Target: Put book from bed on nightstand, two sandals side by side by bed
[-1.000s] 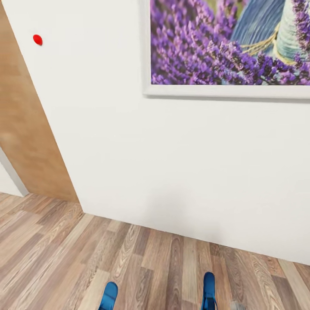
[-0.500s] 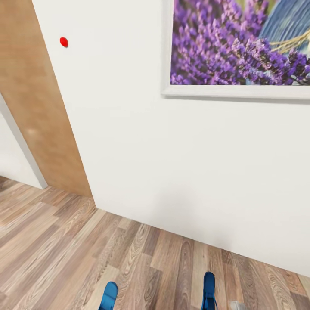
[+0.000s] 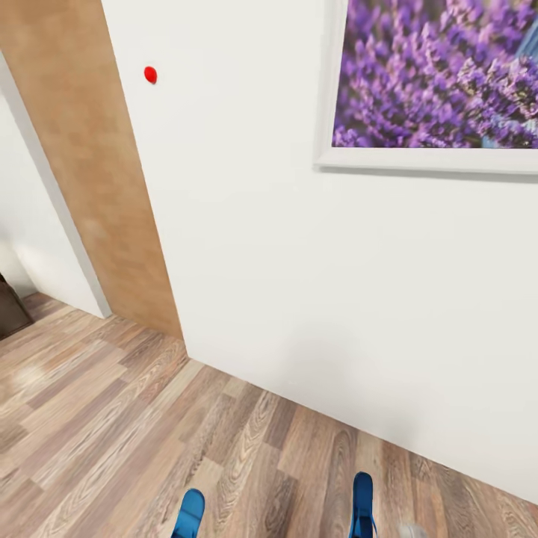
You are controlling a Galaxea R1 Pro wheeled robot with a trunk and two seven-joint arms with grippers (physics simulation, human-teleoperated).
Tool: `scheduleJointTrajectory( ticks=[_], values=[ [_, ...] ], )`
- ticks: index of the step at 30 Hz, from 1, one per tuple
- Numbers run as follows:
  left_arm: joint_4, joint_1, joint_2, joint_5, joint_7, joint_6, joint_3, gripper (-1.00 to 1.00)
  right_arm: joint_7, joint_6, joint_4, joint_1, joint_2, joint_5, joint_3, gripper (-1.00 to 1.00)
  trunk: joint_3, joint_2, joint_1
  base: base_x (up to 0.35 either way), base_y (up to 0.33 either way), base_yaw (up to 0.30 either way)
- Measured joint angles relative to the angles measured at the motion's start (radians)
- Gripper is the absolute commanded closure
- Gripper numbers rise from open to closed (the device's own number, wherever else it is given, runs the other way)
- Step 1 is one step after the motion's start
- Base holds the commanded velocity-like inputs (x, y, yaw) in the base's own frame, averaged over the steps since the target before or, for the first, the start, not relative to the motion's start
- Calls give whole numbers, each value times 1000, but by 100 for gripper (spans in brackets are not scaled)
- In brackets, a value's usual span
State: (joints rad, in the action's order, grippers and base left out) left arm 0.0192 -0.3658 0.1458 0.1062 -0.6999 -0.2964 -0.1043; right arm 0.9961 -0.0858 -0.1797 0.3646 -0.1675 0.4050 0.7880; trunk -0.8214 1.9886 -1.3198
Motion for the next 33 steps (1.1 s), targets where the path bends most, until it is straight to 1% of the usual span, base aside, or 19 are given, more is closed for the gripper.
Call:
scheduleJointTrajectory(
  ticks=[21, 33],
  values=[
    [0, 0, 0, 0, 0, 0, 0, 100, 0, 0, 0, 0, 0, 0, -1, 100, 0, 0, 0, 314, 0, 201],
    [0, 0, 0, 0, 0, 0, 0, 100, 0, 0, 0, 0, 0, 0, 0, 100, 0, 0, -1, 37, 0, 198]
  ],
)
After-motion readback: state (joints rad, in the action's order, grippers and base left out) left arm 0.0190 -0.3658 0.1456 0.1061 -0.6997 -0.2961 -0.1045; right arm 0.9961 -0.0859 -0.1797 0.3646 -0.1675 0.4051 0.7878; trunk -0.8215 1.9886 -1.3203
